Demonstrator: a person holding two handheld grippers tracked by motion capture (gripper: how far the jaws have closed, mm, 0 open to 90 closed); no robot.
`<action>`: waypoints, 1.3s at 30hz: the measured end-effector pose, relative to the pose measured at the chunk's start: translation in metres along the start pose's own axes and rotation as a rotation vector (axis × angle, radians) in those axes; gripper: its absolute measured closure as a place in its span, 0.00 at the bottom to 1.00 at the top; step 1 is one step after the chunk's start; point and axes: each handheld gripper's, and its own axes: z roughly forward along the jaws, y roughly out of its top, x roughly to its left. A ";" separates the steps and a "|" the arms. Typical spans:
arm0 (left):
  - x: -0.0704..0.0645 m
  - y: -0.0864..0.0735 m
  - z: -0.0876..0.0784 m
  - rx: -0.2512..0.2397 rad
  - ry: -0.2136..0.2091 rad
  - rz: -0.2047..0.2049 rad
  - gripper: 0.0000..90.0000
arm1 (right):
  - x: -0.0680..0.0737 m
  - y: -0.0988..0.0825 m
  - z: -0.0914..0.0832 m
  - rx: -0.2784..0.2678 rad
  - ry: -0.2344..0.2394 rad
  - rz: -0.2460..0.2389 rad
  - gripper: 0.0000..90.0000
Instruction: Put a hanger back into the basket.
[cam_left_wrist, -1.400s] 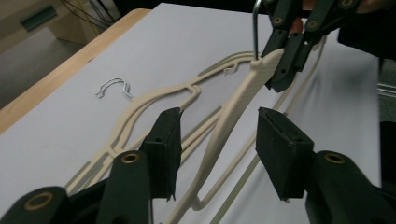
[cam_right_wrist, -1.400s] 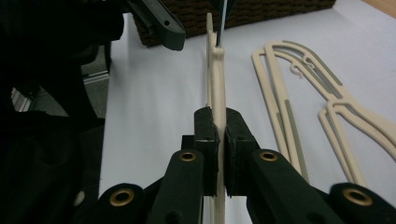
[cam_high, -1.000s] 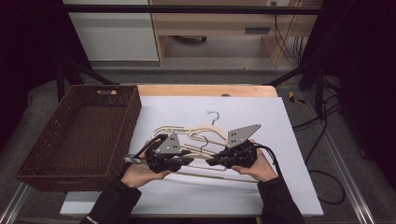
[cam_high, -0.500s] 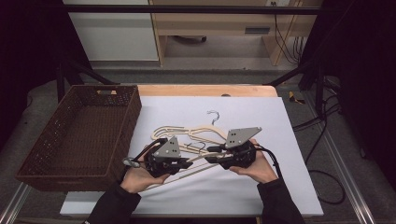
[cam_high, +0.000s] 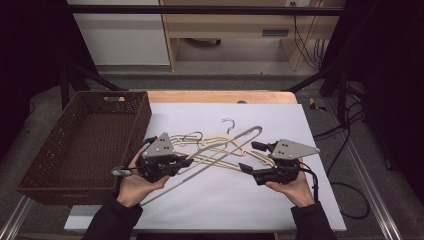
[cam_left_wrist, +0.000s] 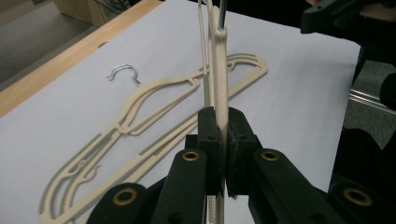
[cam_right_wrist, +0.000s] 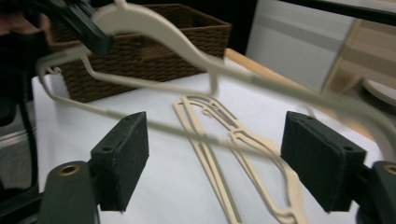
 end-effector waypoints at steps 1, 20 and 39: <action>0.002 0.002 -0.004 -0.002 0.009 0.002 0.96 | -0.002 -0.004 -0.005 -0.011 -0.021 0.025 0.23; 0.076 0.019 -0.120 -0.058 0.216 -0.050 0.96 | -0.021 -0.046 -0.034 -0.011 -0.235 0.216 0.09; 0.167 -0.073 -0.177 -0.018 0.353 -0.199 0.96 | -0.021 -0.047 -0.032 -0.002 -0.240 0.218 0.08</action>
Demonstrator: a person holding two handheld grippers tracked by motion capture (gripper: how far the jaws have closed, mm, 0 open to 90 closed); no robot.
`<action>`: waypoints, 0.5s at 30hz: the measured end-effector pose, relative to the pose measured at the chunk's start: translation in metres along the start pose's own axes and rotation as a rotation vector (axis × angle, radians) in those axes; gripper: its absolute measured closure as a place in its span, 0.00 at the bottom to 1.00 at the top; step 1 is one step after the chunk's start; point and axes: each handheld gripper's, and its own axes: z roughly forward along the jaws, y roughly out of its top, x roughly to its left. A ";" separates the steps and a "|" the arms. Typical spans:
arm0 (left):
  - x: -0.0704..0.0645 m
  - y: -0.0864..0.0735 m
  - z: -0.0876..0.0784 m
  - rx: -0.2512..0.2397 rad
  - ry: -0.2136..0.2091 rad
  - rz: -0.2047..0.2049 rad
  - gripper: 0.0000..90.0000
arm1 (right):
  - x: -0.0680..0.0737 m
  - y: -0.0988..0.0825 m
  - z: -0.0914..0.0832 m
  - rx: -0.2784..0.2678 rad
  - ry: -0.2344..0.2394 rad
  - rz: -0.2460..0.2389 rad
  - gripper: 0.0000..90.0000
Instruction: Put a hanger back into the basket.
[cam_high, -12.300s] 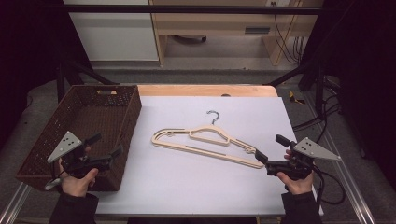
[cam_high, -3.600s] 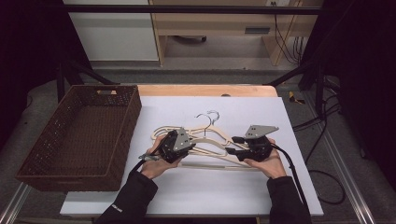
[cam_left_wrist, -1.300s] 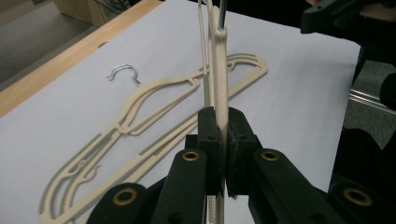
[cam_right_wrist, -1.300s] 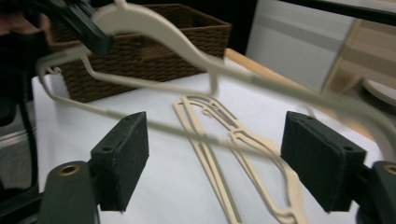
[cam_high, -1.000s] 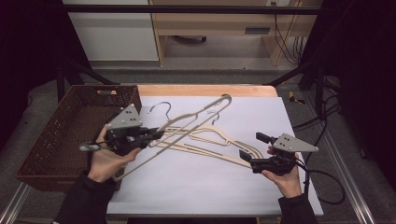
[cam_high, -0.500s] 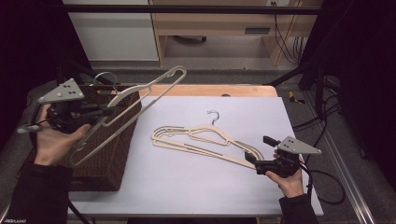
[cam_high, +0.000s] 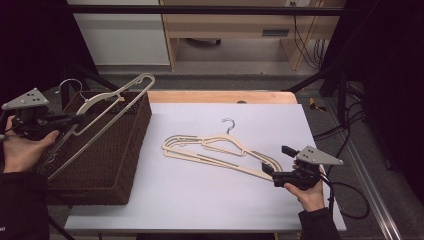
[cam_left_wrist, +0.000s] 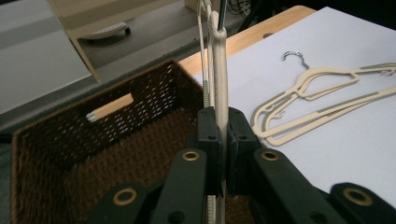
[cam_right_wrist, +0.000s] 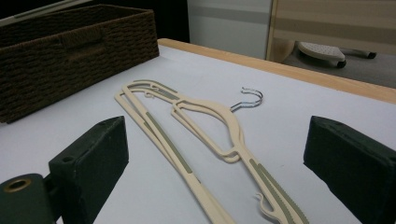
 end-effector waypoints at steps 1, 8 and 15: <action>0.004 -0.005 0.002 0.006 0.007 -0.014 0.96 | 0.000 0.000 0.000 0.001 0.003 0.000 0.08; 0.022 -0.029 0.016 0.093 0.046 -0.048 0.96 | 0.000 -0.001 0.000 0.004 0.003 0.002 0.08; 0.023 -0.052 0.036 0.166 0.030 -0.084 0.96 | -0.001 -0.001 0.000 -0.003 0.003 0.006 0.08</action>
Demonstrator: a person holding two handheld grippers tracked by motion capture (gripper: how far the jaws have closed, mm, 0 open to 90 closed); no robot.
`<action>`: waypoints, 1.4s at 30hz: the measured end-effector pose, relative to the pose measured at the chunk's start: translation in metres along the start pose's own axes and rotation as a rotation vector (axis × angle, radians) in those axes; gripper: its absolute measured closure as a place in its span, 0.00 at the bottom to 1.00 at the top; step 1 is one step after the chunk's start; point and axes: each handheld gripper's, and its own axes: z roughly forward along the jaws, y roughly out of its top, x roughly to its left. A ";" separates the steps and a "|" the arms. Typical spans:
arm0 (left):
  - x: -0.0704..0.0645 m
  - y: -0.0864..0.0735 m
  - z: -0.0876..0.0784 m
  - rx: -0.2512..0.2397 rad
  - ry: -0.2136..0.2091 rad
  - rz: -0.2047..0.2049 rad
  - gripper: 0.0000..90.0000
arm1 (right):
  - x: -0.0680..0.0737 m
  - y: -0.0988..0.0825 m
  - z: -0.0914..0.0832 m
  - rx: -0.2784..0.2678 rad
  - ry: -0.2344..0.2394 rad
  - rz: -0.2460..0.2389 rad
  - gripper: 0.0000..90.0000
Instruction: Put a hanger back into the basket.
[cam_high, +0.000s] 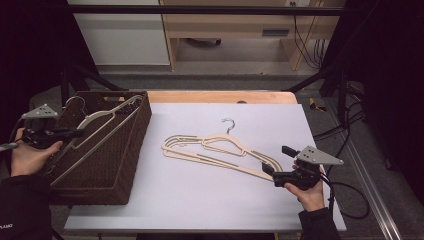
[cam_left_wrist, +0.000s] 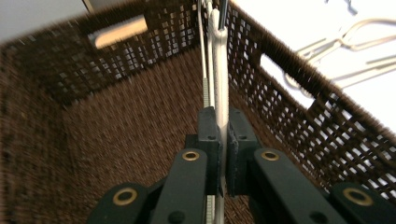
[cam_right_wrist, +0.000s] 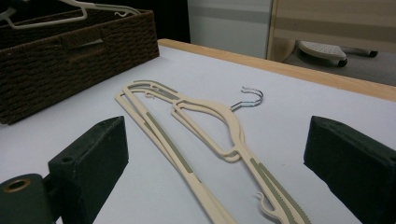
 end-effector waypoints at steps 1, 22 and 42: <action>-0.001 -0.002 0.003 0.006 0.002 -0.007 0.96 | 0.000 0.000 0.000 0.004 0.000 0.004 0.07; 0.000 -0.025 0.007 -0.001 0.139 -0.179 0.68 | 0.001 -0.002 0.008 0.019 -0.012 0.006 0.08; -0.129 0.013 -0.001 -0.413 -0.043 -0.034 0.15 | -0.007 0.004 0.025 0.060 -0.060 0.003 0.11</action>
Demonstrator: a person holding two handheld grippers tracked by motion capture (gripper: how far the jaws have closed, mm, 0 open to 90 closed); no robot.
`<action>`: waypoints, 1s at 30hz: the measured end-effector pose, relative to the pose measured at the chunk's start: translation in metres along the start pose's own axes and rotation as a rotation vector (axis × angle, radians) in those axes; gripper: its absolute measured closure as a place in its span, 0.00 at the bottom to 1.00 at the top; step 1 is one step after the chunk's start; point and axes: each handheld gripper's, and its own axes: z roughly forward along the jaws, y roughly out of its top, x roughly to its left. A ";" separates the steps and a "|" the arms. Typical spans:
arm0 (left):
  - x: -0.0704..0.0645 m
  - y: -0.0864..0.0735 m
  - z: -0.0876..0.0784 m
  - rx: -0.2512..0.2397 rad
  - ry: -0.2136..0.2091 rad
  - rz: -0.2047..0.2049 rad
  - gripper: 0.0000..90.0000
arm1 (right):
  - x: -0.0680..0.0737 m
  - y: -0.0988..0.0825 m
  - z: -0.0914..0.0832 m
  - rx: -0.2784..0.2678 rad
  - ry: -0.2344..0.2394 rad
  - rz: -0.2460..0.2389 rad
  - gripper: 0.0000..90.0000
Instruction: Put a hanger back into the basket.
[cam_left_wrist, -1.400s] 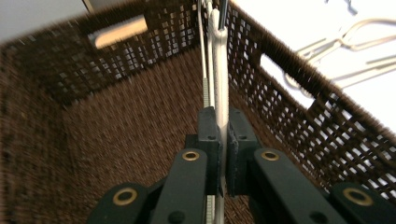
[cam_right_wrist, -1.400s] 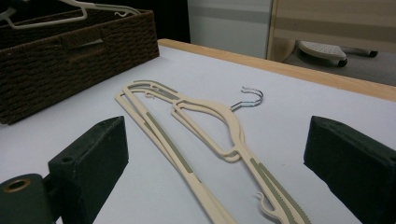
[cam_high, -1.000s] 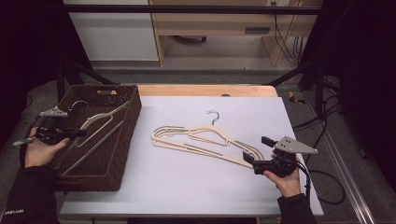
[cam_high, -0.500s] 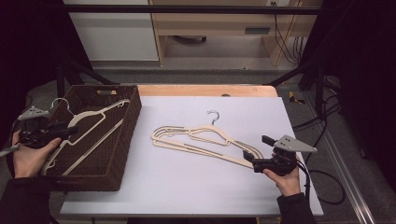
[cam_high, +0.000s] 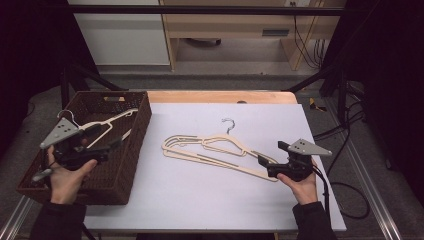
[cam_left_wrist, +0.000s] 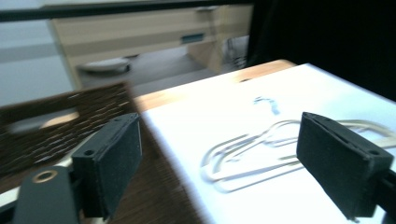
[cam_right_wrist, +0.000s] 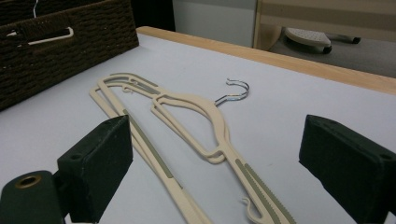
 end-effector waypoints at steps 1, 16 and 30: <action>-0.006 0.000 0.003 -0.004 -0.012 0.001 0.14 | 0.000 0.001 0.002 -0.003 -0.005 0.004 0.11; -0.091 -0.029 0.053 0.047 -0.216 0.053 0.11 | -0.025 -0.004 0.037 0.108 -0.049 0.011 0.18; -0.104 -0.068 0.086 0.171 -0.253 0.058 0.11 | -0.039 -0.029 0.086 0.341 -0.067 -0.065 0.39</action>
